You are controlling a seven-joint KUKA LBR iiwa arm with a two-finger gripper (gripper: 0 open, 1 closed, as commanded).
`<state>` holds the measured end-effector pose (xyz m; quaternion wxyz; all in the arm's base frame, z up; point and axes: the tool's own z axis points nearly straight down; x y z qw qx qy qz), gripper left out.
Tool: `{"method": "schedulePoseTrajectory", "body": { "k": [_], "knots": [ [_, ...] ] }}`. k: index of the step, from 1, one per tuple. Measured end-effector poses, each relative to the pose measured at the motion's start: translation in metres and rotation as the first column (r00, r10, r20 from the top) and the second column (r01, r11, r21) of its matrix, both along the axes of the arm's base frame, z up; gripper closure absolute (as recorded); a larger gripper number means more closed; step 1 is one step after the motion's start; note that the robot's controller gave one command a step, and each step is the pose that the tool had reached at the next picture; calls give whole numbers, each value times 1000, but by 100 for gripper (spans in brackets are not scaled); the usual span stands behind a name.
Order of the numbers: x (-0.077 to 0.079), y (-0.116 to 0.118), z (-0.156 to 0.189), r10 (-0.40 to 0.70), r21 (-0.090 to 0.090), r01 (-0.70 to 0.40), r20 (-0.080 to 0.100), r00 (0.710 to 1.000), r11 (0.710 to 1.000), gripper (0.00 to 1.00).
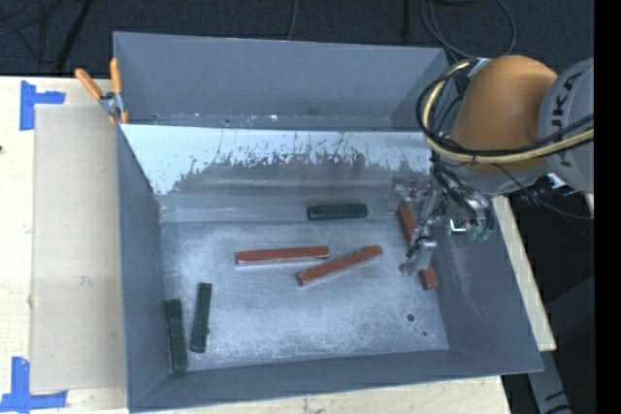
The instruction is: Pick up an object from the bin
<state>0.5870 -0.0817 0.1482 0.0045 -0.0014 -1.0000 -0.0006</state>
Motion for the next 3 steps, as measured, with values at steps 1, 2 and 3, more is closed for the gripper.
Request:
{"method": "schedulePoseTrajectory", "body": {
  "k": [1, 2, 3],
  "knots": [
    [-17, 40, -84, -20, 2, 20, -1, 1000, 1000, 0],
    [-14, 38, -78, -20, -1, 20, 8, 1000, 1000, 100],
    [-9, 25, 103, 31, -3, -31, 19, 999, 1000, 100]
  ]
}}
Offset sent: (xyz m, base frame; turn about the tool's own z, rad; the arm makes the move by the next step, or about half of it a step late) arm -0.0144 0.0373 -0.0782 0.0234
